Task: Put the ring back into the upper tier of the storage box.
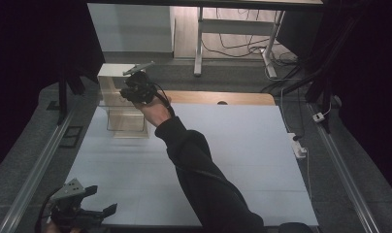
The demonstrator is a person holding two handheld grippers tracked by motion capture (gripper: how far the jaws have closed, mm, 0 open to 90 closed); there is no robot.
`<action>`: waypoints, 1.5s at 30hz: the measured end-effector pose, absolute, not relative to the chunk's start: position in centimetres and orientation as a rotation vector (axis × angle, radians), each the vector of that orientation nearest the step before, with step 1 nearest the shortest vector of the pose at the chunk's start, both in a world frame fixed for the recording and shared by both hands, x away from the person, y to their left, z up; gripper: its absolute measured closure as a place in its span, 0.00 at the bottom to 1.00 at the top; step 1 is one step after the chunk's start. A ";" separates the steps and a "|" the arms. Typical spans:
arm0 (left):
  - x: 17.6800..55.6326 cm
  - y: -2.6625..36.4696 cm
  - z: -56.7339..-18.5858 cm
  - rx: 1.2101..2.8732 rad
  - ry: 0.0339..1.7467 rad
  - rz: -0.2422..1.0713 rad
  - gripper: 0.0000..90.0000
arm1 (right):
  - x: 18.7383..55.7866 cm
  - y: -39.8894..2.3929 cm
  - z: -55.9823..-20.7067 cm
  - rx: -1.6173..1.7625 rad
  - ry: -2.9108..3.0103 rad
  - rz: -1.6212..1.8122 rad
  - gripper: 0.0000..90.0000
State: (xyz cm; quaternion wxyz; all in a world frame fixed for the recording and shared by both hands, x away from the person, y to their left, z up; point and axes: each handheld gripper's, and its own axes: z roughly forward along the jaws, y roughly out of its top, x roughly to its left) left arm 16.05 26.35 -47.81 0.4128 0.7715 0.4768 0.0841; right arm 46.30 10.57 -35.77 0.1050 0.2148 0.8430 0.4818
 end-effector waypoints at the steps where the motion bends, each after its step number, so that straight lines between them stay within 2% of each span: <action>1: 16.0 26.4 -47.8 1.940 1.198 0.212 0.02 | 46.3 10.6 -35.9 0.632 2.483 1.405 0.93; 25: 16.1 26.3 -47.8 1.941 1.204 0.212 0.02 | 45.2 8.5 -34.3 0.615 2.554 1.432 0.64; 45: 16.1 26.2 -47.8 1.941 1.208 0.214 0.02 | 43.9 5.4 -34.6 0.601 2.623 1.421 0.41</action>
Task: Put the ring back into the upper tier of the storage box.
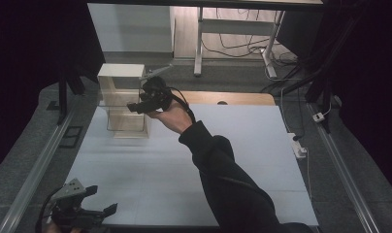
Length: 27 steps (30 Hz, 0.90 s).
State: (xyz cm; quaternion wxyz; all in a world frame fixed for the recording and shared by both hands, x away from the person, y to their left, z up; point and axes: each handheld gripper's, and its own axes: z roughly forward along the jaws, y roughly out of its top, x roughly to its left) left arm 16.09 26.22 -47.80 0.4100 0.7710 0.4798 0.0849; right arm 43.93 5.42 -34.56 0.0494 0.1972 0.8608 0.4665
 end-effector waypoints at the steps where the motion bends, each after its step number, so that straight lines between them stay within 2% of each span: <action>1: 16.1 26.2 -47.8 1.941 1.208 0.214 0.02 | 43.9 5.3 -34.6 0.603 2.623 1.432 0.40; 9: 16.1 26.2 -47.8 1.939 1.209 0.215 0.02 | 43.1 3.7 -34.8 0.574 2.647 1.403 0.27; 27: 16.1 26.2 -47.8 1.938 1.216 0.214 0.02 | 41.5 -0.4 -35.7 0.531 2.669 1.391 0.11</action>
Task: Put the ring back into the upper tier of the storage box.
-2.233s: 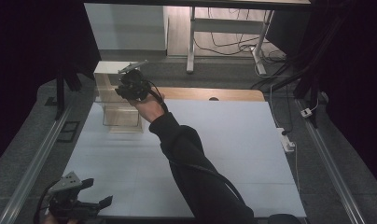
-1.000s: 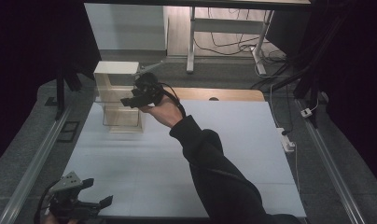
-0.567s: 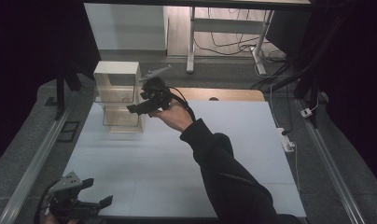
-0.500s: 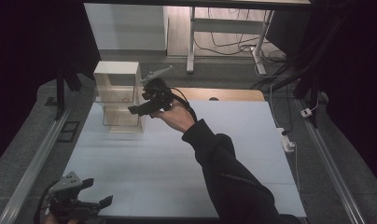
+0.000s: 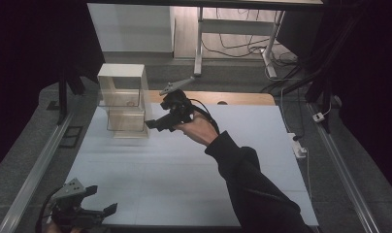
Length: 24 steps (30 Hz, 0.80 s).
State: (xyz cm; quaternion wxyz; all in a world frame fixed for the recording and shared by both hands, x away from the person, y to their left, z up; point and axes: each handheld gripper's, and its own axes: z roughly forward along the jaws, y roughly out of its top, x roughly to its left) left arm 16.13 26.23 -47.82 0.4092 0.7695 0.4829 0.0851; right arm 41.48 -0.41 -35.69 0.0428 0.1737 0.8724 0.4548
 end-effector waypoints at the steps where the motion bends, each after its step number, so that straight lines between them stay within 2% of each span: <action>1: 16.1 26.2 -47.8 1.939 1.216 0.215 0.02 | 41.4 -0.6 -35.9 0.525 2.672 1.384 0.10; 10: 16.1 26.3 -47.8 1.935 1.213 0.212 0.02 | 40.3 -2.3 -37.8 0.531 2.701 1.393 0.02; 24: 16.0 26.4 -47.8 1.920 1.211 0.213 0.01 | 38.3 -4.6 -39.7 0.491 2.703 1.356 0.00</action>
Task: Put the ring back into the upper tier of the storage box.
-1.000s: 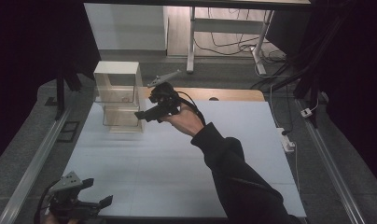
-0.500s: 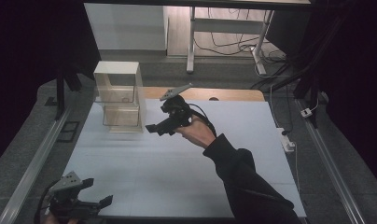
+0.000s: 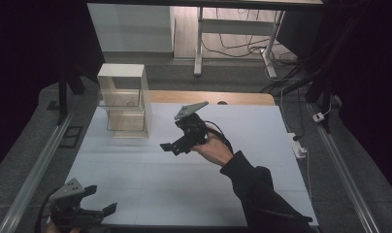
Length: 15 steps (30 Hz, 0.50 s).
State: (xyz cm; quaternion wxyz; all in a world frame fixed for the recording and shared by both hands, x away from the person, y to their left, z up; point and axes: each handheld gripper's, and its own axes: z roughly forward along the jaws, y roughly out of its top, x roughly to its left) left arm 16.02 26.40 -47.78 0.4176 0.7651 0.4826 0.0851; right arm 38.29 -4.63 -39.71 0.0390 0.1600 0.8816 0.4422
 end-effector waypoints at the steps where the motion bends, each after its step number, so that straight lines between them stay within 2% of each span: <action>1: 16.0 26.4 -47.8 1.919 1.210 0.214 0.01 | 38.1 -4.8 -39.9 0.481 2.703 1.348 0.00; 15: 15.9 26.5 -47.7 1.905 1.217 0.233 0.01 | 36.4 -7.0 -41.8 0.492 2.697 1.314 0.00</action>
